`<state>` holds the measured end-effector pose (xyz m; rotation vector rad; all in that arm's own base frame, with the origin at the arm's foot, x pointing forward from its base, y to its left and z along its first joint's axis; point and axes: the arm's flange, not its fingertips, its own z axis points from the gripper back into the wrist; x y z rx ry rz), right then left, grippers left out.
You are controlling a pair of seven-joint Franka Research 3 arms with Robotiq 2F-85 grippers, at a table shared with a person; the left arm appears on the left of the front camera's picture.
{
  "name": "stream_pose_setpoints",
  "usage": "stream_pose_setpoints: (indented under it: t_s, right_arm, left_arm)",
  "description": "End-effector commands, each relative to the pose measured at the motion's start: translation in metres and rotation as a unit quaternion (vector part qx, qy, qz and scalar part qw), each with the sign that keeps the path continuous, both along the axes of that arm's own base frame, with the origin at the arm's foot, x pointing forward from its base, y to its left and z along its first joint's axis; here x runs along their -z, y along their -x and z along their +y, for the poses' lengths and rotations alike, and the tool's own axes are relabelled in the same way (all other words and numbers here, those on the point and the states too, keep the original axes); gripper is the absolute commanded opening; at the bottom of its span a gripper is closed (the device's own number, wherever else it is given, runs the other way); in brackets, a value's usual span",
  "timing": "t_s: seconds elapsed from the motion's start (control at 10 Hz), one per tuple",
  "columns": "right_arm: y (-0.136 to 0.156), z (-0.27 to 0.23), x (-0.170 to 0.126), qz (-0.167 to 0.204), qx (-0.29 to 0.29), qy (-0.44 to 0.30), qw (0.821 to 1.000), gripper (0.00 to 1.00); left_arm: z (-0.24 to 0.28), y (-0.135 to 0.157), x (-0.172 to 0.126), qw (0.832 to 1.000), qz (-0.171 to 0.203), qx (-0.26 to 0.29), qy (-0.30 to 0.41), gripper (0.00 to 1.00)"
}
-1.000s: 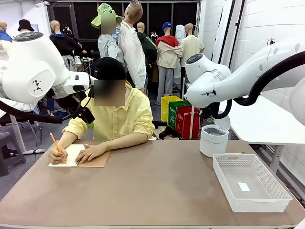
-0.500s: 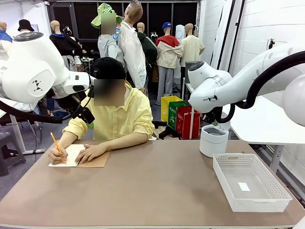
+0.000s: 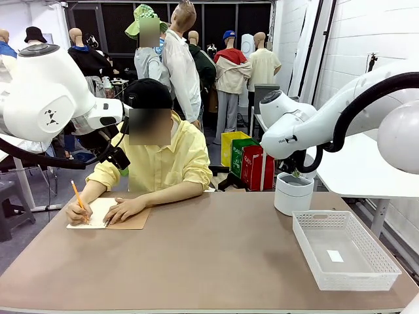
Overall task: Sort the paper based on its condition.
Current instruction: If a person hands you a paper, place it in the Organizing basket , and if it's crumpled, put it in the Trash can.
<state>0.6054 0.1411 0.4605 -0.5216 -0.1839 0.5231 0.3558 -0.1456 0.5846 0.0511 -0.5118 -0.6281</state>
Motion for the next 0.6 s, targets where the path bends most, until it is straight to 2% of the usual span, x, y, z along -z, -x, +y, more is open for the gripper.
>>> stream_pose_setpoints:
  t_s: [0.0, 0.5]
  right_arm:
    - [-0.011, 0.0, 0.001, -0.018, 0.009, 0.014, 1.0, 0.18]
    - [-0.023, -0.003, 0.013, -0.011, 0.019, 0.02, 1.0, 0.18]
  left_arm:
    - [0.001, 0.0, -0.001, 1.0, -0.002, -0.001, 0.002, 1.0]
    - [0.001, 0.0, -0.001, 1.0, -0.002, -0.001, 0.002, 1.0]
